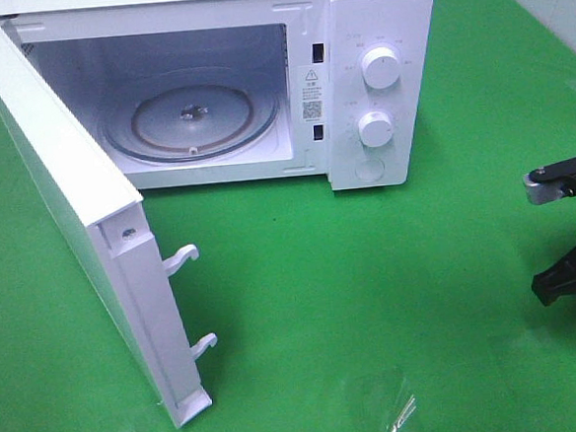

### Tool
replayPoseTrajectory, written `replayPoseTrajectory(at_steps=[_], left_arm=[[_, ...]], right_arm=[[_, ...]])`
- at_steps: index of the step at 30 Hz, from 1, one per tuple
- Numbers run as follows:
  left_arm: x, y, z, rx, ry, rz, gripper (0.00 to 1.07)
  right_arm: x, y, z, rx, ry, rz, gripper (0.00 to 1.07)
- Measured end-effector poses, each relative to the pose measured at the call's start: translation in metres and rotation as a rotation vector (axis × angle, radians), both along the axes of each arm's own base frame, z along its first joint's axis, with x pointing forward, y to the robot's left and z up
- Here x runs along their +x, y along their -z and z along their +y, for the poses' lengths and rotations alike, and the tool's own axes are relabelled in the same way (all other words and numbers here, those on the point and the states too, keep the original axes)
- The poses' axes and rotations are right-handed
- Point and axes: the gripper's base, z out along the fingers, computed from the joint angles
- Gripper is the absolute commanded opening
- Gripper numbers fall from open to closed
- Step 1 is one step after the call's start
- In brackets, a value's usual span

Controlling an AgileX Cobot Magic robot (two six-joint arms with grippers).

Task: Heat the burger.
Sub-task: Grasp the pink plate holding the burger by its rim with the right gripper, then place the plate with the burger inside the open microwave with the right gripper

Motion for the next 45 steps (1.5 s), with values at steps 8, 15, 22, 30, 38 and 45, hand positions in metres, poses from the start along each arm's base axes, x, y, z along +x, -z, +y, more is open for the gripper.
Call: replayPoseTrajectory(at_steps=[8, 15, 22, 30, 38, 45], left_arm=[[0.000, 0.000, 0.000, 0.000, 0.000, -0.001, 0.92], [0.000, 0.000, 0.000, 0.000, 0.000, -0.001, 0.92], [0.000, 0.000, 0.000, 0.000, 0.000, -0.001, 0.92], [0.000, 0.000, 0.000, 0.000, 0.000, -0.001, 0.92], [0.000, 0.000, 0.000, 0.000, 0.000, -0.001, 0.92], [0.000, 0.000, 0.000, 0.000, 0.000, -0.001, 0.92]], right_arm=[[-0.011, -0.010, 0.019, -0.082, -0.014, 0.016, 0.00], [-0.022, -0.006, 0.034, -0.129, -0.056, 0.040, 0.00], [-0.027, -0.007, 0.047, -0.182, -0.096, 0.036, 0.00], [-0.037, -0.027, 0.063, -0.230, -0.166, -0.027, 0.00], [-0.053, -0.048, 0.063, -0.261, -0.201, -0.074, 0.00], [-0.077, -0.050, 0.062, -0.257, -0.247, -0.086, 0.00]])
